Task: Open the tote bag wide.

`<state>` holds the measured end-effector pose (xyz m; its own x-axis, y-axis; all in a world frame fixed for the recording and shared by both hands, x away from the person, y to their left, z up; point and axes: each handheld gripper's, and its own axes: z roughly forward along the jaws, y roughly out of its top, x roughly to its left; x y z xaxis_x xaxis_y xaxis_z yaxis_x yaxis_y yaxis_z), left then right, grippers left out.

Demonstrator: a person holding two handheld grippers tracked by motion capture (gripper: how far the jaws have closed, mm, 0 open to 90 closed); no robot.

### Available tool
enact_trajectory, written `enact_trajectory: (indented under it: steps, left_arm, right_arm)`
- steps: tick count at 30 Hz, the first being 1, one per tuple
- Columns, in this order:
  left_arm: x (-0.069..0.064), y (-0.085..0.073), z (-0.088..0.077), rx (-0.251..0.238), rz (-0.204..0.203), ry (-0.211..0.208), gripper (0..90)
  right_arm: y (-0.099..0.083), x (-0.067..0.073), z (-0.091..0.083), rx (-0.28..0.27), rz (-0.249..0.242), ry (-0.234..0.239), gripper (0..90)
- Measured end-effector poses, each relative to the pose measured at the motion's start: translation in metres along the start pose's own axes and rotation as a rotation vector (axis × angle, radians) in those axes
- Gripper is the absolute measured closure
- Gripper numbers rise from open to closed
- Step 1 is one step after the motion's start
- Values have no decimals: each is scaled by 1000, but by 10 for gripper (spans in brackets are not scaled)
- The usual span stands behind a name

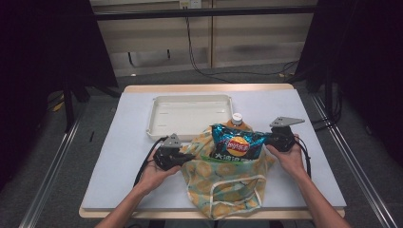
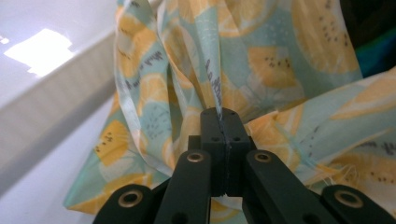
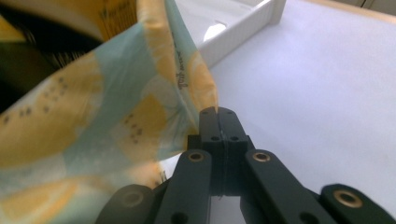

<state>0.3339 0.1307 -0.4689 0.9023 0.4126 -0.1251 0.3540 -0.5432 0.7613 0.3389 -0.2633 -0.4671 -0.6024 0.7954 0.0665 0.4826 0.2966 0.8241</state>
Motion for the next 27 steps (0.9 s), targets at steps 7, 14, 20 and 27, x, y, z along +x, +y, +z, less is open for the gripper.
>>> enact_trajectory:
  steps: [7,14,20,27]
  left_arm:
    - [-1,-3,2,8,-11,-23,862]
    - [-4,-2,-7,-44,-27,-4,636]
    - [-11,0,-24,-115,-38,-1,538]
    - [-24,3,-46,-198,-16,-8,515]
  right_arm:
    - [-12,3,-4,32,-11,3,900]
    - [-16,4,3,66,-13,5,897]
    - [-6,1,-37,-58,52,-22,658]
    - [-15,22,-89,-132,74,15,531]
